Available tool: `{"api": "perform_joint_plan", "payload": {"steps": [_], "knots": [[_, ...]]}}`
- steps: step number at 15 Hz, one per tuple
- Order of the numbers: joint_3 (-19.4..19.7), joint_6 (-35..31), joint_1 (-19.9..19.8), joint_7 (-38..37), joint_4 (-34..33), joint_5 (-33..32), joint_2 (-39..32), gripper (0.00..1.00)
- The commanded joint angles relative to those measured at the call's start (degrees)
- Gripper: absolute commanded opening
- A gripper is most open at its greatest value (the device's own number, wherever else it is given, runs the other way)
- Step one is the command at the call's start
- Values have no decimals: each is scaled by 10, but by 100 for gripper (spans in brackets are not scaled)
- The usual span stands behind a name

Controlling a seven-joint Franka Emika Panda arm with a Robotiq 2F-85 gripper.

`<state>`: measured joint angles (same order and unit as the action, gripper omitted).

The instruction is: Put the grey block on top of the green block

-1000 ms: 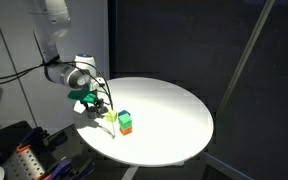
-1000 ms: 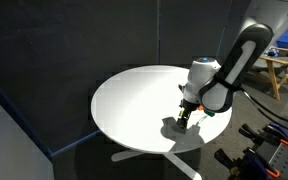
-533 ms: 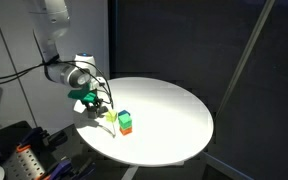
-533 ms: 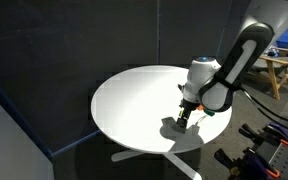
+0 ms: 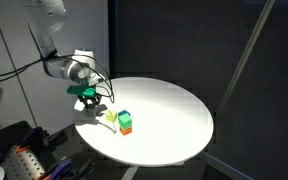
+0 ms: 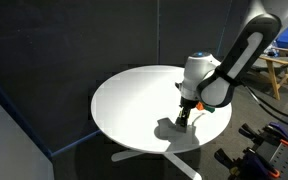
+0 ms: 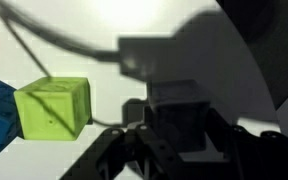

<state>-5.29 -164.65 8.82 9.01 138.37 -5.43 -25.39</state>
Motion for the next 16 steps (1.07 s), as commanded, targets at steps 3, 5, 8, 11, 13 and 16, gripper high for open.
{"api": "perform_joint_plan", "payload": {"steps": [3, 5, 8, 11, 13, 16], "knots": [[-6, 48, 0, -10, 1, -12, 53, 30], [-8, 57, -1, -10, 0, -11, 66, 30], [-6, 73, 0, -15, 1, -12, 88, 30], [-10, 93, -4, -11, 1, -7, 112, 30], [-10, 111, -4, -10, 0, -7, 128, 30], [-9, 136, -8, -14, 2, -2, 155, 30]]}}
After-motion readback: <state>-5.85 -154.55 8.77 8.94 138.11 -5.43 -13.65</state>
